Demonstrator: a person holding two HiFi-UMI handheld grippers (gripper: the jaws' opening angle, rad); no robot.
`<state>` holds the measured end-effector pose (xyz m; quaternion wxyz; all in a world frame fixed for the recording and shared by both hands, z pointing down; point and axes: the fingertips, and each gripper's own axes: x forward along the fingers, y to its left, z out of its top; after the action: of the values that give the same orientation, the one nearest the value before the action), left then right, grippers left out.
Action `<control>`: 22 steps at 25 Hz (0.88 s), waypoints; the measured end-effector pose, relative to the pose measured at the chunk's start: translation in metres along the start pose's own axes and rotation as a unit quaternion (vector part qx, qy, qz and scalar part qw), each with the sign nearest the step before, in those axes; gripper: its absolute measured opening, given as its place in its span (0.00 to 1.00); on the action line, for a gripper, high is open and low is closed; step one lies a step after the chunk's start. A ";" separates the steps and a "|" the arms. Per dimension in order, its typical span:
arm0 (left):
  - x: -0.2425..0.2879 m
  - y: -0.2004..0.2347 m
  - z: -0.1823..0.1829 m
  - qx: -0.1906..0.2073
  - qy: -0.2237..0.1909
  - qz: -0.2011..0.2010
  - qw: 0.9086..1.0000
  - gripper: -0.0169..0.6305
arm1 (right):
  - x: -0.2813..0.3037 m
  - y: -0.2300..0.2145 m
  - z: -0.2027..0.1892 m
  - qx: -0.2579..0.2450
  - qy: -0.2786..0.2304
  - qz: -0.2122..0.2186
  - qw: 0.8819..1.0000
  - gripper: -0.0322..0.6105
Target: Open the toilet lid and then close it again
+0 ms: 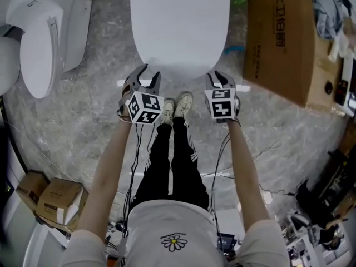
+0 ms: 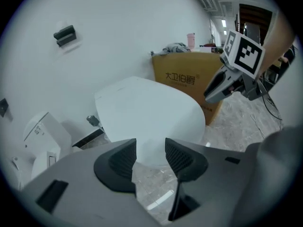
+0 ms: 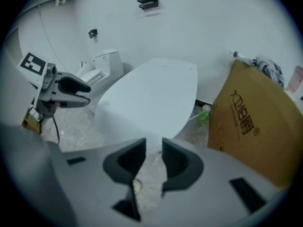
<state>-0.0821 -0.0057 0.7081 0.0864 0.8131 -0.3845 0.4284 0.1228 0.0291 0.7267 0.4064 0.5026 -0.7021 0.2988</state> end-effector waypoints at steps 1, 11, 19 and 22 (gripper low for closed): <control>-0.009 0.006 0.015 -0.007 -0.012 0.006 1.000 0.35 | -0.012 -0.001 0.011 -0.001 -0.009 -0.006 1.000 0.23; -0.134 0.094 0.201 -0.071 -0.188 0.075 0.977 0.32 | -0.164 -0.025 0.197 0.015 -0.207 -0.072 0.976 0.12; -0.271 0.123 0.291 -0.109 -0.314 0.115 0.936 0.14 | -0.319 -0.014 0.274 0.045 -0.371 -0.104 0.922 0.10; -0.316 0.121 0.308 -0.119 -0.346 0.124 0.922 0.09 | -0.369 0.000 0.283 0.047 -0.415 -0.104 0.903 0.10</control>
<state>-0.0793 -0.0598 0.2533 -0.0098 0.8404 -0.5361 0.0782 0.1073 -0.0342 0.2661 0.0828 0.6697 -0.7362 0.0518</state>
